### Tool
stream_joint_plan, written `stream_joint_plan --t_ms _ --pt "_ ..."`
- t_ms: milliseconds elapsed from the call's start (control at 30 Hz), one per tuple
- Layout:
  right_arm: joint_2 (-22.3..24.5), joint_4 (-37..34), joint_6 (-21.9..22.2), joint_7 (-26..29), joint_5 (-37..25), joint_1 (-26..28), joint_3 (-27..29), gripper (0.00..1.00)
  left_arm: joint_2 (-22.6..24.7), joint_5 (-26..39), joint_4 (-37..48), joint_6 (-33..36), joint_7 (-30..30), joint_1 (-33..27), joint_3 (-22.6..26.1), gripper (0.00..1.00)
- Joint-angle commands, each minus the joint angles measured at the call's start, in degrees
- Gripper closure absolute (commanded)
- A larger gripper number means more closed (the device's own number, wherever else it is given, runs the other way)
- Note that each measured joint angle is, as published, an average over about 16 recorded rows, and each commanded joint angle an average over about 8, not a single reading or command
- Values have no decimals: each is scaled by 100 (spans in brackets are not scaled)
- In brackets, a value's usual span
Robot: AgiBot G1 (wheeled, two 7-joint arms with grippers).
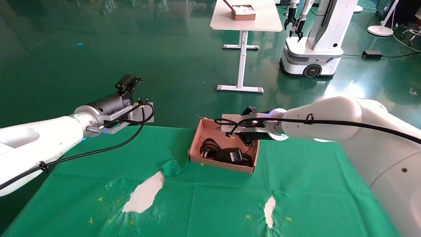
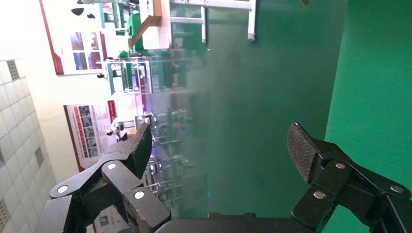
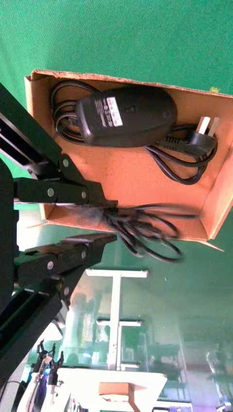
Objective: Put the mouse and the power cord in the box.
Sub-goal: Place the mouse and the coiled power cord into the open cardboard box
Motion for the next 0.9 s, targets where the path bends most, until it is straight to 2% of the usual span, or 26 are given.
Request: stream_joint_plan --t_ms 33,433,900 --pt "6 19 -22 -6 -9 5 17 0 1 -15 5 -4 6 -2 7 0" --pt "126 183 -181 7 143 -69 142 0 5 -51 16 -25 21 -6 26 0" --pt "1077 1164 -1084 219 1699 -868 887 0 4 -51 16 -24 21 -6 25 0"
